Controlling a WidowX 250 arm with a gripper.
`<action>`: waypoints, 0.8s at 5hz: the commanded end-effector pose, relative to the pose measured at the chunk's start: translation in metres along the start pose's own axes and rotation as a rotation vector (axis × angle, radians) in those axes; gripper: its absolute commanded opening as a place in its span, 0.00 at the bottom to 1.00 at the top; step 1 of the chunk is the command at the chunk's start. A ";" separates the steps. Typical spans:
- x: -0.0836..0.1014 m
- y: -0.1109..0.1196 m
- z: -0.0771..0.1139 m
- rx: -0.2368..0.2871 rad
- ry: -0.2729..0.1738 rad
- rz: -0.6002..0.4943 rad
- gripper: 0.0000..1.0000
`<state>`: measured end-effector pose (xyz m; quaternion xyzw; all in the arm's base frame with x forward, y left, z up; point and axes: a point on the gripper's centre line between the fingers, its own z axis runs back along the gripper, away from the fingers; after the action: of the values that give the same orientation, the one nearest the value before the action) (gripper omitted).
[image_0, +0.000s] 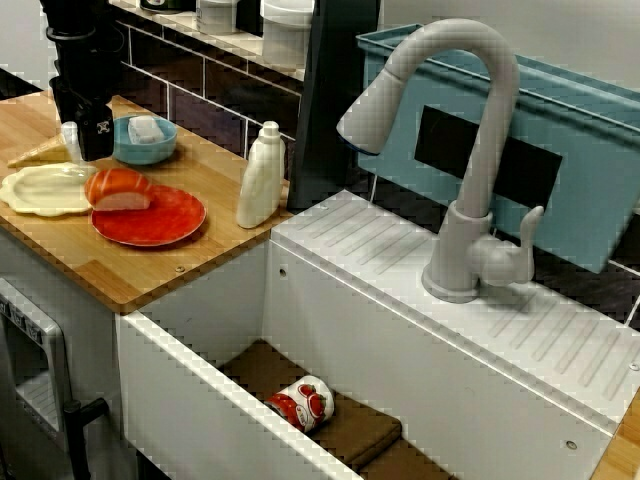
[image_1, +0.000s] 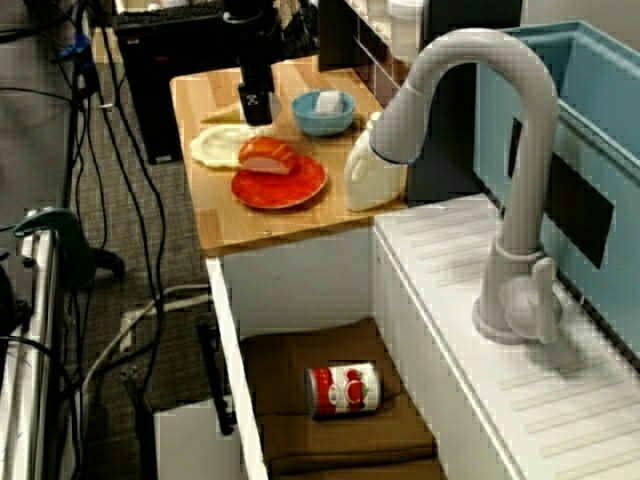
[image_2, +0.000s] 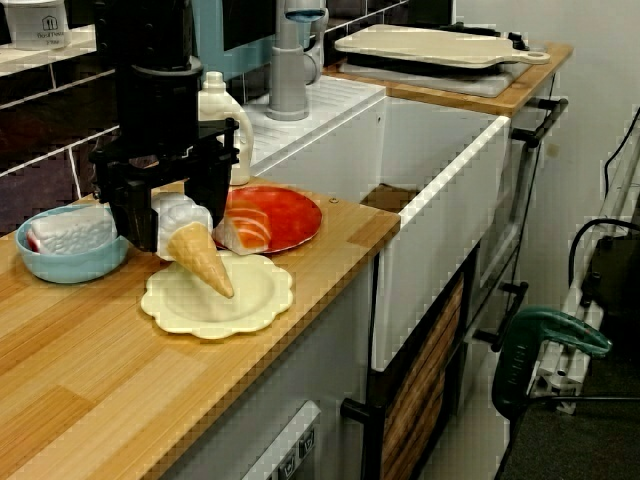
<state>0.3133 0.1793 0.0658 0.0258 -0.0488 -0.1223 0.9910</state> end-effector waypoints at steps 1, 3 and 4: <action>0.007 0.008 0.016 0.054 -0.005 0.034 1.00; 0.008 0.009 0.007 0.073 0.019 0.040 1.00; 0.011 0.008 0.003 0.029 0.030 0.030 1.00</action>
<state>0.3158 0.1764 0.0533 0.0251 -0.0145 -0.1028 0.9943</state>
